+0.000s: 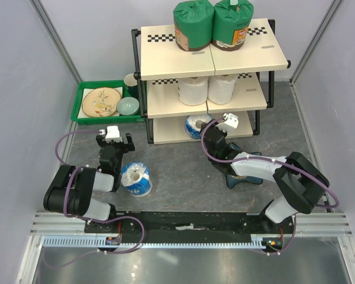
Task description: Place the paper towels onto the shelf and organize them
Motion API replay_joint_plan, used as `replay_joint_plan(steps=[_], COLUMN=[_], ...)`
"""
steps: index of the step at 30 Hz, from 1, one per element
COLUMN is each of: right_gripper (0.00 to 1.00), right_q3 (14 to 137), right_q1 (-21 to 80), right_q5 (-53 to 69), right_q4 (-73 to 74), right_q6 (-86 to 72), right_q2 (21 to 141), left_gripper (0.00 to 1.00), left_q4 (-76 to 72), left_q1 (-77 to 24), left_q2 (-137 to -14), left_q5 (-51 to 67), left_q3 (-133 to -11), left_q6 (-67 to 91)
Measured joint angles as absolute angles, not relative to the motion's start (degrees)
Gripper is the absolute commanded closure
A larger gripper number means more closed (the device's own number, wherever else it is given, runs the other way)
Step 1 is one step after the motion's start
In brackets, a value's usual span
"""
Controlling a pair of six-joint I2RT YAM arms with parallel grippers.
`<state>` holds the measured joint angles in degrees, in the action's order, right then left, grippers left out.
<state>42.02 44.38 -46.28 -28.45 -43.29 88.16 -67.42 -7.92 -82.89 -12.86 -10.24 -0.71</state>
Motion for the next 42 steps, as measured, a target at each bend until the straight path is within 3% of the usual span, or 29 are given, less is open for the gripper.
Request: replay_joint_plan(steps=[22,25,35,42], right_gripper=[0.67,0.64,0.39,0.35], right_q3=[43.09,43.42,43.97,44.07], right_q1=[42.48,42.11,41.71,41.63], right_q5=[-46.44,-46.41,-44.56,-42.85], right_q4=[-33.26,-33.28,-33.52,-33.85], right_q6=[-40.47,-40.25,-39.24,-38.65], right_q2=[92.18,92.55,92.86,92.86], left_gripper=[0.00,0.01,0.01,0.01], left_q4=[-67.42,-67.42,-67.42,-67.42], left_q1=[-7.92,-7.92,-7.92,-7.92], left_q2=[-82.89,-82.89,-82.89,-82.89], left_q5=[-12.88,-12.86,-12.86,-12.88], left_q3=[-10.24,-10.24,-10.24,-10.24], left_q6=[-0.71,-0.71,-0.71,-0.71])
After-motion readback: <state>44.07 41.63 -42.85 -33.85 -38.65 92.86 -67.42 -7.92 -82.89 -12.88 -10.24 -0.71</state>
